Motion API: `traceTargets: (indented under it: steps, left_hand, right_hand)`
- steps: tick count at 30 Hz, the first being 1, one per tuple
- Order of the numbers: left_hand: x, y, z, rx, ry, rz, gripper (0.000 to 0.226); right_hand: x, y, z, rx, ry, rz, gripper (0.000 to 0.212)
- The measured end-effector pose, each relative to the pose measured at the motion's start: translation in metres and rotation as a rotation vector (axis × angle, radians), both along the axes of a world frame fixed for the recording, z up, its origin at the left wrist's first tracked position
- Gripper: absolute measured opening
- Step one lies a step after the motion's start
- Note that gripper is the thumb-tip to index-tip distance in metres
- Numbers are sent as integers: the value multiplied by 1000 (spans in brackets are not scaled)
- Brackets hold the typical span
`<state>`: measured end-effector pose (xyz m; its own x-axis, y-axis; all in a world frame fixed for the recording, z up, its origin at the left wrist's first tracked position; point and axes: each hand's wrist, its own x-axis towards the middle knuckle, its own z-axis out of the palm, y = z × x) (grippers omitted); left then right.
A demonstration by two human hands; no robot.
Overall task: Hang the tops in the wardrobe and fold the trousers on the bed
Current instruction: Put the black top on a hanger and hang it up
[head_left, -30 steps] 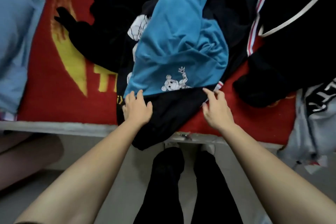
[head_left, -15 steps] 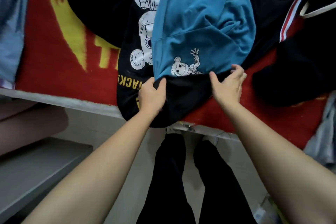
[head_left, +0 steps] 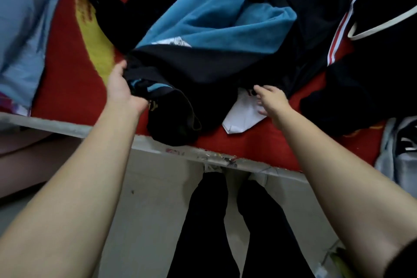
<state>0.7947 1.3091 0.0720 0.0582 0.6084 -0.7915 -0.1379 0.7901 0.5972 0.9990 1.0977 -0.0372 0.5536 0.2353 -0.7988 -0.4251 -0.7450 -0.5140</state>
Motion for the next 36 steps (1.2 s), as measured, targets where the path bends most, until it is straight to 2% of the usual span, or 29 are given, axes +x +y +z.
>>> traceTargets:
  steps: [1, 4, 7, 9, 11, 15, 17, 19, 22, 23, 25, 29, 31, 33, 34, 36]
  left_hand:
    - [-6, -4, -7, -45, 88, -42, 31]
    - [-18, -29, -17, -193, 188, -163, 25]
    - [-19, -42, -15, -214, 159, -192, 31]
    - [-17, -40, -9, -200, 88, -192, 38]
    - [-12, -33, 1, -162, -34, -197, 44]
    - [-5, -15, 34, -71, -278, -173, 48]
    - [-4, -14, 49, -47, -358, -236, 58]
    - [-4, -16, 61, -8, -434, -310, 61]
    - [7, -14, 76, 129, -493, -351, 59]
    - [13, -8, 79, 184, -470, -335, 57]
    - [23, 8, 88, 339, -362, -300, 54]
    - [34, 43, 112, 706, -210, -263, 31]
    - [31, 58, 115, 894, 12, -258, 17]
    - [27, 61, 108, 964, 292, -314, 6]
    - [25, 58, 99, 920, 394, -346, 15]
    - [16, 44, 72, 774, 494, -389, 32]
  right_hand:
    - [-6, 1, 1, 36, 91, 14, 67]
    - [-32, 2, -1, 96, 213, 52, 86]
    - [-59, 4, -4, 111, 51, 112, 98]
    - [-79, 13, 2, 144, -141, 105, 96]
    - [-98, 27, 7, 223, -211, 45, 95]
    - [-124, 47, 16, 311, -29, 166, 117]
    - [-122, 53, 20, 293, -40, 123, 127]
    - [-111, 58, 26, 277, -80, 48, 116]
    - [-67, 64, 43, 158, -277, 130, 52]
    - [-48, 65, 54, 144, -377, 172, 40]
    - [-10, 71, 87, 185, -599, 182, 34]
    - [43, 93, 178, 565, -1116, -162, 31]
    - [58, 100, 208, 736, -1285, -316, 27]
    - [62, 97, 218, 787, -1330, -348, 29]
    - [61, 92, 213, 733, -1335, -292, 29]
    - [54, 75, 187, 462, -1195, -22, 35]
